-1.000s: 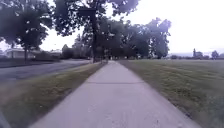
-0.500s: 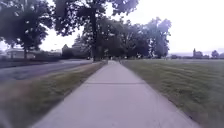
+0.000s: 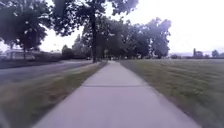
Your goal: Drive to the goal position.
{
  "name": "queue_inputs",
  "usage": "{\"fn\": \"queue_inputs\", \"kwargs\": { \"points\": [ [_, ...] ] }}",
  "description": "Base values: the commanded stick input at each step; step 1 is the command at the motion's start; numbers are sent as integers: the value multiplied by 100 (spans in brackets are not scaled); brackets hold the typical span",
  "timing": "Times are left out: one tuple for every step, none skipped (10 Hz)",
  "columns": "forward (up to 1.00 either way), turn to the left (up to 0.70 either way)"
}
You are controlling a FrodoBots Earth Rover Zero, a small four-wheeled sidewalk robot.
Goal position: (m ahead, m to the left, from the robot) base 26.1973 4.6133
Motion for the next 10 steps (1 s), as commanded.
{"fn": "queue_inputs", "kwargs": {
  "points": [
    [70,-2],
    [70,-14],
    [70,-14],
    [70,-14],
    [70,-13],
    [70,0],
    [70,0],
    [70,0],
    [70,0],
    [70,0]
  ]
}}
